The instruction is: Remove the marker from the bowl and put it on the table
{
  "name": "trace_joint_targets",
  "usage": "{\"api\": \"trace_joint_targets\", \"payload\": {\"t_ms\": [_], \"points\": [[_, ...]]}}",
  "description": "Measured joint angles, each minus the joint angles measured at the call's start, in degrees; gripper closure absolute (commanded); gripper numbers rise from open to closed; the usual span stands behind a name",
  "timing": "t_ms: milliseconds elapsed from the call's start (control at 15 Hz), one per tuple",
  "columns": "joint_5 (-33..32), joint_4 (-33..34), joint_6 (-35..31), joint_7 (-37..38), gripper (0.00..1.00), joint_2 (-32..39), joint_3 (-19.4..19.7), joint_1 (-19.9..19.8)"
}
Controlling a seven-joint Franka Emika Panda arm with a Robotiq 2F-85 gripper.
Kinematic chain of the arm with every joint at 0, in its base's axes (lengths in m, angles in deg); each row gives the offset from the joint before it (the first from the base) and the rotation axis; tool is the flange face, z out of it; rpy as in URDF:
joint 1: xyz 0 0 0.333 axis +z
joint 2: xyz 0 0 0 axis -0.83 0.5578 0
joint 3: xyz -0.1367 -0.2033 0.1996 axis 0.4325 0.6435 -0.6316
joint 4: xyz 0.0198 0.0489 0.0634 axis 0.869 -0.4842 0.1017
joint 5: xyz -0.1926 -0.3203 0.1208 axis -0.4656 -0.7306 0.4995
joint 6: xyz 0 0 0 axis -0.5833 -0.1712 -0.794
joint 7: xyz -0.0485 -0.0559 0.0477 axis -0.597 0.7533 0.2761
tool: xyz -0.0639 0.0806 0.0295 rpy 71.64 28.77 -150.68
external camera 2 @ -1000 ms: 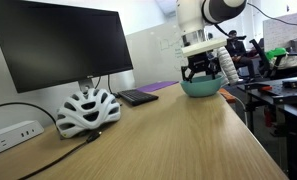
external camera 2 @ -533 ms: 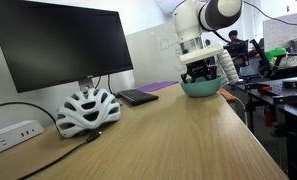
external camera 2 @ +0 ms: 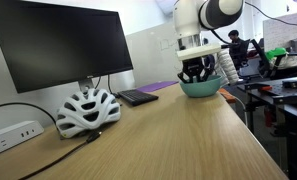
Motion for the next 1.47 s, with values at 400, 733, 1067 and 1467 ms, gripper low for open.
{"api": "trace_joint_targets", "payload": {"t_ms": [400, 733, 1067, 1467], "points": [[19.17, -2.89, 0.54, -16.25, 0.95, -9.00, -1.85, -0.37], [16.87, -2.41, 2.06, -15.99, 0.95, -15.87, -0.87, -7.53], [9.00, 3.47, 1.92, -12.63, 0.95, -9.70, -0.35, -14.64], [-1.78, 14.35, 0.59, -1.18, 0.95, 5.74, 5.59, -9.18]]}}
